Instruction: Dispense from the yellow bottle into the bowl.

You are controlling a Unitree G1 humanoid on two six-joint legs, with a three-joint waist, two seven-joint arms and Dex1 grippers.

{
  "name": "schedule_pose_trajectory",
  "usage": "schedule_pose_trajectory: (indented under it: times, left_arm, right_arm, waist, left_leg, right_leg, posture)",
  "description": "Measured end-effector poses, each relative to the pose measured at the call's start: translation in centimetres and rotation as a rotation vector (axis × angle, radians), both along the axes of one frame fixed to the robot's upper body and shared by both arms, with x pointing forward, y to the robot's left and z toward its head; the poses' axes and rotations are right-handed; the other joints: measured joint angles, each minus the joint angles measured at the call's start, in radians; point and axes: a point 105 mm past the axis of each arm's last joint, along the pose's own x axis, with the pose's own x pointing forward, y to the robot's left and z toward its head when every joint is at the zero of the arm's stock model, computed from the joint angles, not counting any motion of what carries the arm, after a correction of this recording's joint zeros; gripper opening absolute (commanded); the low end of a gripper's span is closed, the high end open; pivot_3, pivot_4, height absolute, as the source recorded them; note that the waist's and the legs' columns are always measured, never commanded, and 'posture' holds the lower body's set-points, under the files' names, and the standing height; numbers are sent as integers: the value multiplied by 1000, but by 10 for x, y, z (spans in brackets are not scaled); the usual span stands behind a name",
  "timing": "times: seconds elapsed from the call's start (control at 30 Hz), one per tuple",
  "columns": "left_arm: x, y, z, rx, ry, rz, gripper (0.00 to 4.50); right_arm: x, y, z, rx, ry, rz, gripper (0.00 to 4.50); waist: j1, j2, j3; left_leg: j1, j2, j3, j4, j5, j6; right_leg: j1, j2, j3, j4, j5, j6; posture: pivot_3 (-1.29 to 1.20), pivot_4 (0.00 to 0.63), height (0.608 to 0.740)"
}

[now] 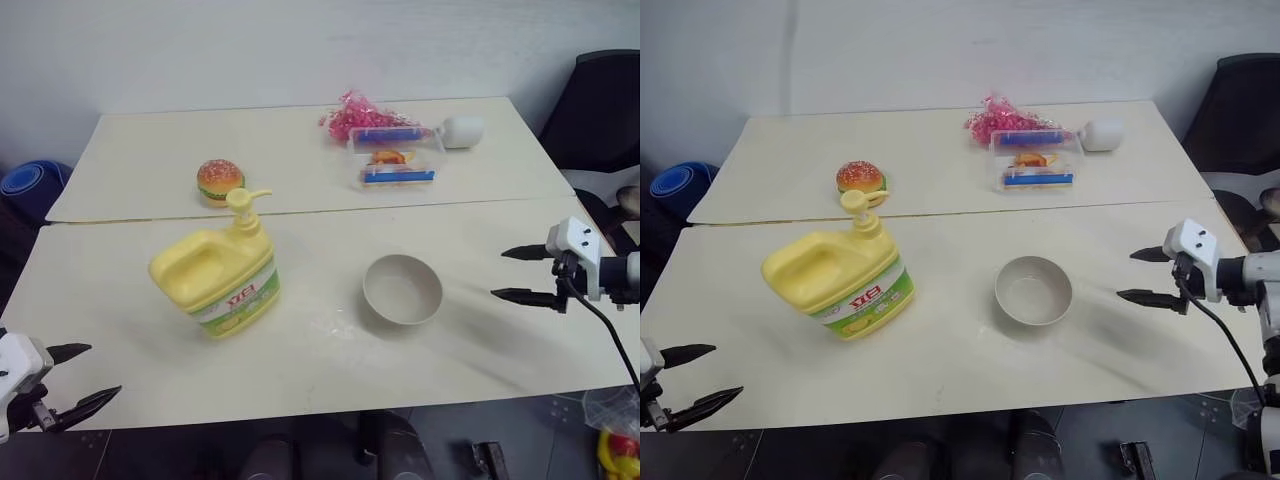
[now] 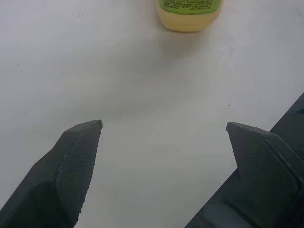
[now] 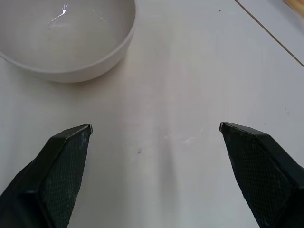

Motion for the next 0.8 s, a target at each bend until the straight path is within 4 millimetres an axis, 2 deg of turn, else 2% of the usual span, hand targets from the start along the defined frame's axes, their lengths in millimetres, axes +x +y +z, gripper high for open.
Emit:
schedule_pose_trajectory:
  times: [0.27,0.53,0.6,0.67,0.73,0.8]
  left_arm:
    - [6,-2,0,-6,-18,15,4468]
    - [5,-5,2,-43,12,17,4468]
    - [9,-2,12,-28,-9,15,4468]
    - [15,1,33,-19,-59,13,4468]
    - [19,0,59,-31,-100,-6,4468]
    - [25,-10,86,-64,-141,-59,4468]
  right_arm:
    - [-3,-3,-7,-4,12,-16,4500]
    - [-3,1,-5,24,34,-15,4500]
    - [-3,3,-1,44,27,-12,4500]
    - [-3,10,8,63,3,13,4500]
    - [-8,23,17,72,-24,68,4500]
    - [-12,33,22,74,-36,116,4500]
  waist:
    - [-2,0,0]
    - [-14,0,0]
    - [-14,0,0]
    - [-13,0,0]
    - [-11,0,0]
    - [-8,0,0]
  left_leg:
    - [0,0,0,0,0,0]
    - [1,1,0,1,0,0]
    - [1,1,0,1,0,0]
    - [1,1,-1,2,0,0]
    - [0,1,-3,2,0,0]
    - [0,1,-4,2,0,0]
  right_leg:
    - [-1,0,1,0,0,0]
    - [-1,0,2,2,0,0]
    - [-1,0,2,3,1,-1]
    - [-2,0,2,3,1,-1]
    - [-2,0,3,4,1,-1]
    - [-2,0,3,4,1,-1]
  posture:
    - [0,150,740]
    - [0,150,740]
    - [0,150,740]
    - [0,150,740]
    - [0,150,740]
    - [0,150,740]
